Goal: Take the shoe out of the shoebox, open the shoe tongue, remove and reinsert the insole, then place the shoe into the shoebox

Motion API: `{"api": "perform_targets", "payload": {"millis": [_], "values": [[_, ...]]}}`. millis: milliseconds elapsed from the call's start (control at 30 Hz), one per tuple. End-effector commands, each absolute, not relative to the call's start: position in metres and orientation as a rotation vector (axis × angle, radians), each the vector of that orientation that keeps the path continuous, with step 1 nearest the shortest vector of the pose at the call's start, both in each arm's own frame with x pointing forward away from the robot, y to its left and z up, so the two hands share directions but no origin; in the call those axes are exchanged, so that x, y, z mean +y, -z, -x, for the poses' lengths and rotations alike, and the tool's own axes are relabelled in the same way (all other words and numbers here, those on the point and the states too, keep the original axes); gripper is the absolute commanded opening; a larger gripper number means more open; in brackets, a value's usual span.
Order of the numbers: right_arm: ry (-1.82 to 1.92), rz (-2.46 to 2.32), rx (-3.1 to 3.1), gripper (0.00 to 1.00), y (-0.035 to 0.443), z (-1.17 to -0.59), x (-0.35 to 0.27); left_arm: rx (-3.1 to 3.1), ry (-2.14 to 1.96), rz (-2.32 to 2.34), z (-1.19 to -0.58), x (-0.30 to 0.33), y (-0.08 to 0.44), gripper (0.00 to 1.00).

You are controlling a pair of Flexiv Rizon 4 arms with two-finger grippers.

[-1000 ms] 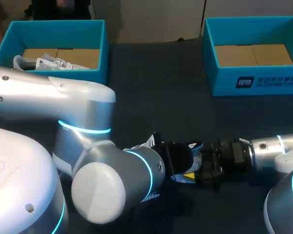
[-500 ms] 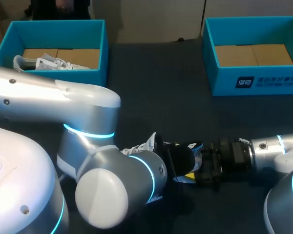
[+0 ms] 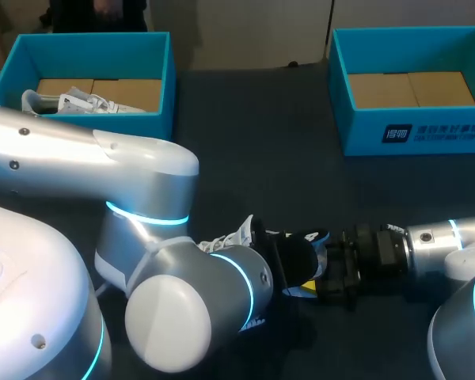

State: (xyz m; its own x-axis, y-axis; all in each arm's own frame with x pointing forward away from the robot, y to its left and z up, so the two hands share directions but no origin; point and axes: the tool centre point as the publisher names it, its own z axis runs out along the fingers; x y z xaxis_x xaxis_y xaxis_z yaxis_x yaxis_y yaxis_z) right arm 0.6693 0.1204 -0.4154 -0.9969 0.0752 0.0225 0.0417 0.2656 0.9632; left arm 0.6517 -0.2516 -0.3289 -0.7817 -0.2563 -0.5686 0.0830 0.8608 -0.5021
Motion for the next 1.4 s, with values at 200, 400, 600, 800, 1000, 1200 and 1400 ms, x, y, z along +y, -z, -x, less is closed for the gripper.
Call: {"api": "perform_targets", "payload": {"millis": [200, 400, 600, 800, 1000, 1200, 1400], "values": [[-1.878, -0.115, 2.480, 0.00, 0.414, -0.669, 0.121, 2.318, 0.707, 0.201, -0.657, -0.257, 0.328, 0.37], [-1.878, -0.115, 2.480, 0.00, 0.414, -0.669, 0.121, 2.322, 0.708, 0.205, -0.660, -0.258, 0.329, 0.37], [-1.878, -0.115, 2.480, 0.00, 0.414, -0.669, 0.121, 2.329, 0.705, 0.209, -0.664, -0.259, 0.333, 0.36], [-1.878, -0.115, 2.480, 0.00, 0.414, -0.669, 0.121, 2.337, 0.696, 0.220, -0.671, -0.261, 0.338, 0.33], [-1.878, -0.115, 2.480, 0.00, 0.414, -0.669, 0.121, 2.346, 0.699, 0.210, -0.670, -0.261, 0.338, 0.27], [-1.878, -0.115, 2.480, 0.00, 0.414, -0.669, 0.121, 2.348, 0.707, 0.203, -0.668, -0.257, 0.339, 0.18], [-1.878, -0.115, 2.480, 0.00, 0.414, -0.669, 0.121, 2.344, 0.714, 0.192, -0.668, -0.254, 0.338, 0.22]]}}
